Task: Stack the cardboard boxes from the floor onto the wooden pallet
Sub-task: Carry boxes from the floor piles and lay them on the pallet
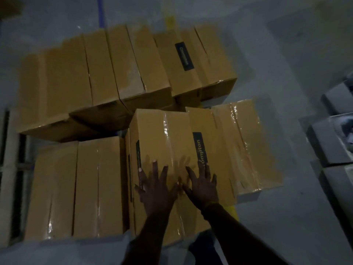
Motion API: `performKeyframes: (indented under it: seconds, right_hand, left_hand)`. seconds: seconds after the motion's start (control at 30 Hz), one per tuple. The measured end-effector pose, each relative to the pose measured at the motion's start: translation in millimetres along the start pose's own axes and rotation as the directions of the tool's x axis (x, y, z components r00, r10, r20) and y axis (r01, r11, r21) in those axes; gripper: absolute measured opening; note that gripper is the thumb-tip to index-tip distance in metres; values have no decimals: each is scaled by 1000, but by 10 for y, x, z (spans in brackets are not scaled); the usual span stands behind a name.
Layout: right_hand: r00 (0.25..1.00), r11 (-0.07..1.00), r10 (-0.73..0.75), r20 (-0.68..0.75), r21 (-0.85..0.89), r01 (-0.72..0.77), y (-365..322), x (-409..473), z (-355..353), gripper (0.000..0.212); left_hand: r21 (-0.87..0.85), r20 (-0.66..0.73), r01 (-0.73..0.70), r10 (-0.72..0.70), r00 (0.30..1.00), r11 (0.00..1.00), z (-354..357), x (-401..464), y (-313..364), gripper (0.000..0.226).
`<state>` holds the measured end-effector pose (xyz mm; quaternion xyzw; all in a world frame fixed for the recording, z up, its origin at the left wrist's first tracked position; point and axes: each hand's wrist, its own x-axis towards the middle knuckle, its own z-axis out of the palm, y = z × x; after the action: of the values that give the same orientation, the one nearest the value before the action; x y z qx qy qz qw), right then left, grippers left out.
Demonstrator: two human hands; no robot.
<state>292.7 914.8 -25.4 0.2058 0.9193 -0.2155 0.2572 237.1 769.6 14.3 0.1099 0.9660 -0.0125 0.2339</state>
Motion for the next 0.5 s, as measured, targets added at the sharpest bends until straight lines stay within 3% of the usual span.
performKeyframes:
  seconds: [0.2, 0.3, 0.4, 0.5]
  right_hand:
    - [999, 993, 30, 40, 110, -34, 207, 697, 563, 74]
    - [998, 975, 53, 42, 214, -61, 261, 875, 786, 81]
    - [999, 951, -6, -33, 308, 16, 202, 903, 903, 85]
    - [991, 948, -111, -70, 292, 126, -38, 863, 922, 88]
  left_hand:
    - [-52, 23, 119, -118, 993, 992, 639, 543, -221, 87]
    - [-57, -18, 106, -108, 994, 993, 760, 618, -342, 93]
    - [-92, -58, 115, -121, 991, 989, 798, 625, -528, 93]
    - [-178, -112, 124, -146, 983, 976, 785, 637, -810, 90]
